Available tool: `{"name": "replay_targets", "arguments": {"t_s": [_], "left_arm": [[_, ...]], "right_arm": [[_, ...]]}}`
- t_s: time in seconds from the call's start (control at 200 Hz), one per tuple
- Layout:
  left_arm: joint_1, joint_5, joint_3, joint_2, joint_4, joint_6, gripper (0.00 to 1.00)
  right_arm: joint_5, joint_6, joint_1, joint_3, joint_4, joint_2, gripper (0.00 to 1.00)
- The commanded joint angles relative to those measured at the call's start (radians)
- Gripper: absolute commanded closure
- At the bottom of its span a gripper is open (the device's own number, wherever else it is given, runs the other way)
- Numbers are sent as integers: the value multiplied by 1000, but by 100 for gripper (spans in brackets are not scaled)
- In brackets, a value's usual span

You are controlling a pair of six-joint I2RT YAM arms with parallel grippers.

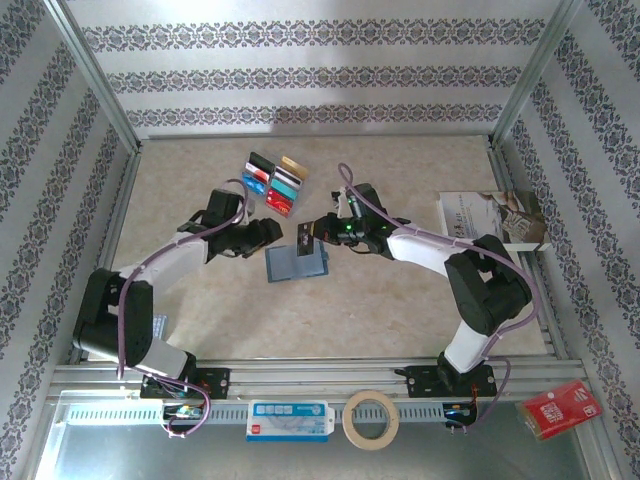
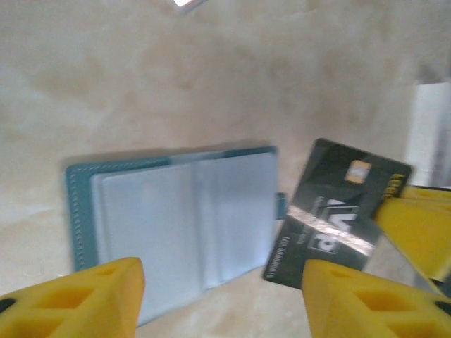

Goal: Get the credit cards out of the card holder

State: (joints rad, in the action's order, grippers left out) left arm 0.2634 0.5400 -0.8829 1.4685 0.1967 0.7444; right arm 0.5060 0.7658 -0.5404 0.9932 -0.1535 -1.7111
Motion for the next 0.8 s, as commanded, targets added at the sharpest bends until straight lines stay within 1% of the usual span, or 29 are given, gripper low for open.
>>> {"name": "replay_targets", "arguments": {"t_s": [0.0, 0.095, 0.27, 0.365, 0.43, 0.525, 0.714, 0.794], "left_arm": [[-16, 118, 21, -33, -120, 114, 33], [-16, 168, 27, -40, -187, 162, 30], [-14, 237, 46, -42, -276, 212, 30], [-13, 266, 86, -43, -381, 290, 31], [-7, 285, 113, -40, -485, 360, 33], [0, 296, 128, -40, -570, 418, 38], [0, 304, 127, -56, -629, 459, 54], [1, 320, 125, -60, -672, 485, 58]], "right_arm": [[91, 46, 16, -22, -131, 21, 100], [148, 90, 23, -19, -202, 21, 100], [204, 205, 47, -36, -334, 31, 100], [221, 271, 66, -42, -404, 34, 100], [233, 304, 74, -38, -431, 32, 100], [243, 346, 79, -28, -462, 28, 100], [257, 392, 80, -20, -506, 18, 100], [266, 416, 87, -26, -529, 14, 100]]}}
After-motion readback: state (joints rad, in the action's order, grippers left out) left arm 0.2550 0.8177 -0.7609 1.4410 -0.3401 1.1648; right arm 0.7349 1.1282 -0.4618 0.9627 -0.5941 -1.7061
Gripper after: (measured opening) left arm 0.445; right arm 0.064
